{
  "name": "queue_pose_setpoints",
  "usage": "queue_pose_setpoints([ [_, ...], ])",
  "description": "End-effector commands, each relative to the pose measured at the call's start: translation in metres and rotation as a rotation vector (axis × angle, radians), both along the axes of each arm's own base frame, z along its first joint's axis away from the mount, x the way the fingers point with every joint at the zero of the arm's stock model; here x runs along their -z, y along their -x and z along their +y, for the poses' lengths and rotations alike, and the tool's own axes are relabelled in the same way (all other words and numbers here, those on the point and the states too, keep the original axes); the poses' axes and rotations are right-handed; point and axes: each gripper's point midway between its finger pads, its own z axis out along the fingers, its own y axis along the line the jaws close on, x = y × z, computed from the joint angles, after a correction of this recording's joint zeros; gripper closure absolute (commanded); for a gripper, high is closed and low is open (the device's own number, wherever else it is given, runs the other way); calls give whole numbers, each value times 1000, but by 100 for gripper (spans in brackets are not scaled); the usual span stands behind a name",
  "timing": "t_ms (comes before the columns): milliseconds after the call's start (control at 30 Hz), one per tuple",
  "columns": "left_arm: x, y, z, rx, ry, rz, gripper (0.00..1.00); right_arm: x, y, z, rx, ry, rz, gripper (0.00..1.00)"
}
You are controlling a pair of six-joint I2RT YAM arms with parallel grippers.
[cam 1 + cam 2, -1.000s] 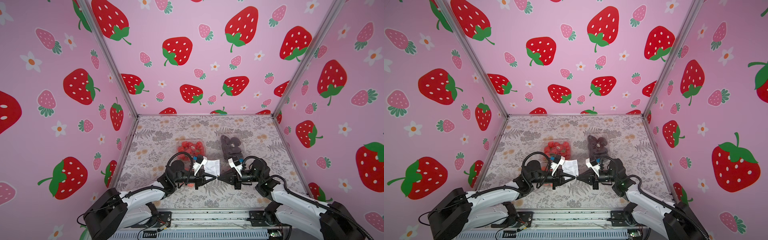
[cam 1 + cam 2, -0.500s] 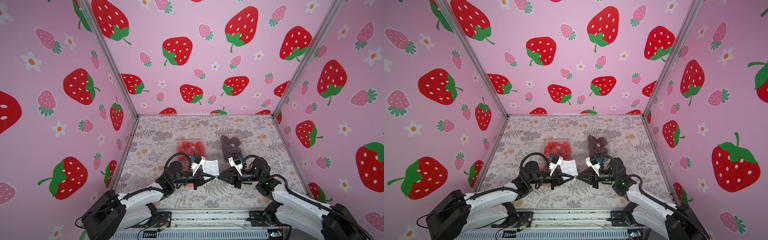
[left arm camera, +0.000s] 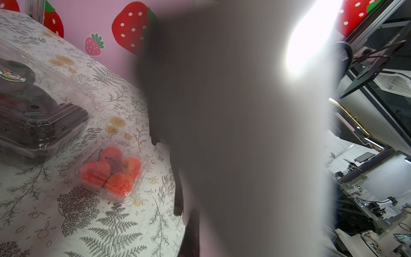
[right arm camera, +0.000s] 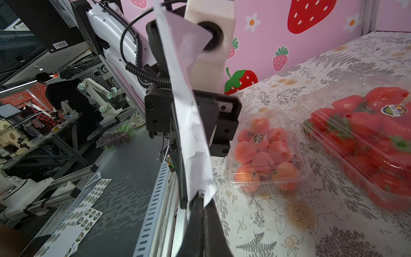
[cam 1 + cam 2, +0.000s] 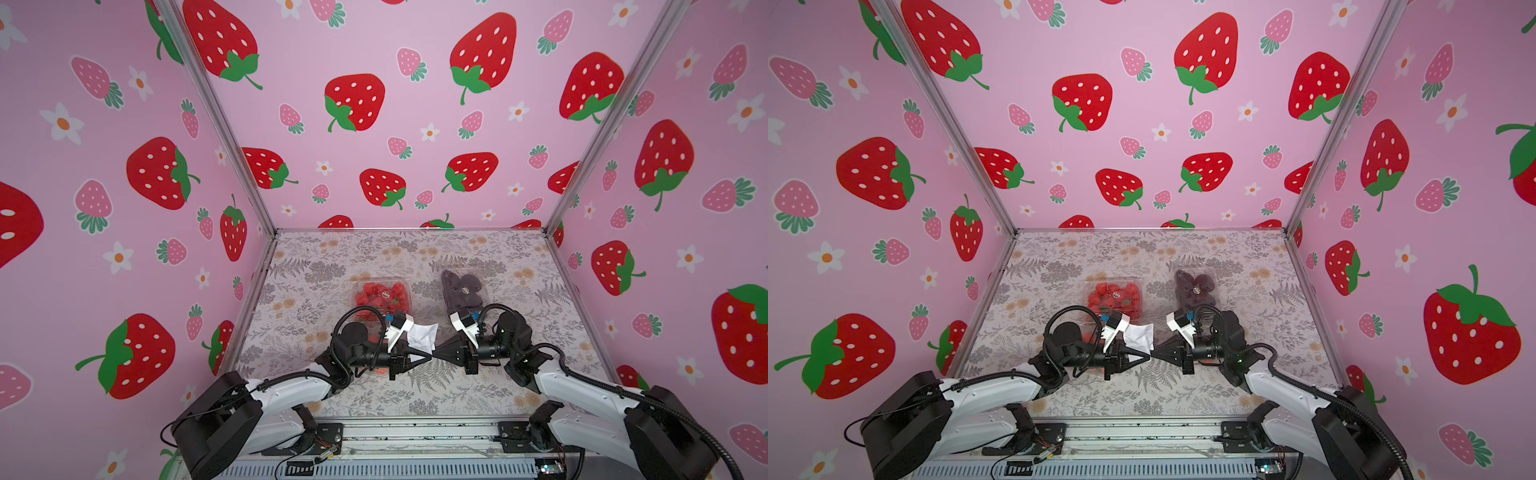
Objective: Label fruit boxes
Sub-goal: Adjust the label sticker.
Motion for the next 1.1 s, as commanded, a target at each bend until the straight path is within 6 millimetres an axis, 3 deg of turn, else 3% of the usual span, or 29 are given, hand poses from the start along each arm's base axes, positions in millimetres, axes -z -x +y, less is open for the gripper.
queue_pose_setpoints([
  [0,-11,-5,2,-22,47,-36,100,-22,22,-8,-107,-80,-80,100],
  [200,-5,-5,6,-41,28,-31,100,-27,28,-12,-116,-97,-99,100],
  [900,-9,-8,1,-55,19,-39,95,-24,18,-8,-82,-78,-82,100],
  [1067,-10,-7,1,-54,22,-43,83,-25,18,-8,-74,-82,-91,100],
])
